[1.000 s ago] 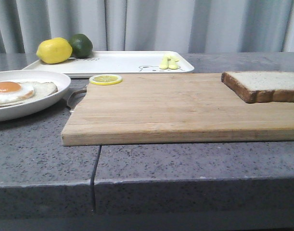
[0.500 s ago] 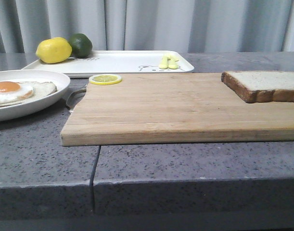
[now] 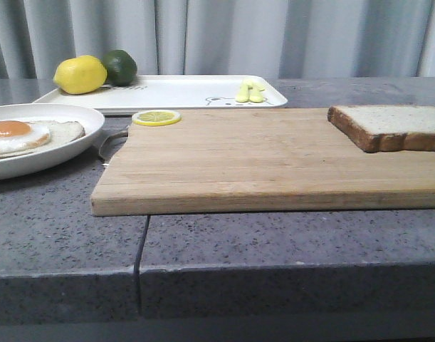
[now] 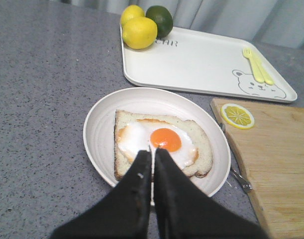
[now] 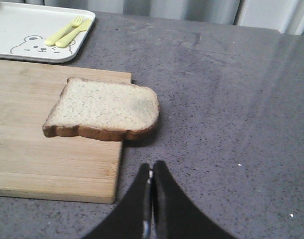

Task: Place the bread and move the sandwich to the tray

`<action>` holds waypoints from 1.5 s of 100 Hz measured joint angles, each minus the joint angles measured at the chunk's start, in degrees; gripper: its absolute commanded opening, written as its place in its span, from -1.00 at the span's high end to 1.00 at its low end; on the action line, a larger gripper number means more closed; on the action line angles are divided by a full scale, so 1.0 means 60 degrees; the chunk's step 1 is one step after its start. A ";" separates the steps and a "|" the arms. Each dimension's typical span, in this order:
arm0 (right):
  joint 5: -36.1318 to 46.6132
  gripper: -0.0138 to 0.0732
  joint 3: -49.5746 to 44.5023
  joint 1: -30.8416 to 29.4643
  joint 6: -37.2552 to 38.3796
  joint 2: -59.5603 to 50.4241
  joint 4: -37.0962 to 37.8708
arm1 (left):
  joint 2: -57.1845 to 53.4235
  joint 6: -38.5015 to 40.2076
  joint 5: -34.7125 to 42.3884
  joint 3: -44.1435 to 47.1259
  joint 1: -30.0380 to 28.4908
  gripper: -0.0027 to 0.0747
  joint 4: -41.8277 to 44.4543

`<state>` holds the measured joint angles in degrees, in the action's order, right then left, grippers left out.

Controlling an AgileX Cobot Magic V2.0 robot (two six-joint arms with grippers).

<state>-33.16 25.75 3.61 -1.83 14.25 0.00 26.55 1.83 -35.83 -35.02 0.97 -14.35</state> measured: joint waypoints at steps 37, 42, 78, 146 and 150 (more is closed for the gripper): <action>-0.0553 0.84 0.1850 0.0000 0.0019 0.2522 -0.1033 | 0.3055 -0.0366 -0.1612 -0.2834 0.0000 0.98 -0.0023; -0.0646 0.84 0.1872 0.0000 0.0019 0.2714 -0.1049 | 0.3197 -0.0402 -0.1637 -0.2833 0.0000 0.98 -0.0023; -0.0835 -0.19 0.1872 0.0000 0.0035 0.2972 -0.1071 | 0.3382 -0.1015 -0.1683 -0.2836 0.0000 0.31 -0.0030; -0.0777 -0.53 0.1872 0.0000 0.0057 0.2972 -0.1071 | 0.3382 -0.1026 -0.1686 -0.2836 0.0000 -0.20 -0.0030; -0.0759 -0.53 0.1872 0.0000 0.0057 0.2972 -0.1071 | 0.3382 -0.1026 -0.1686 -0.2836 0.0000 -0.20 -0.0030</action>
<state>-37.72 36.98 3.61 -1.49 32.08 -6.43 46.84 -4.33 -45.95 -52.04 0.97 -14.53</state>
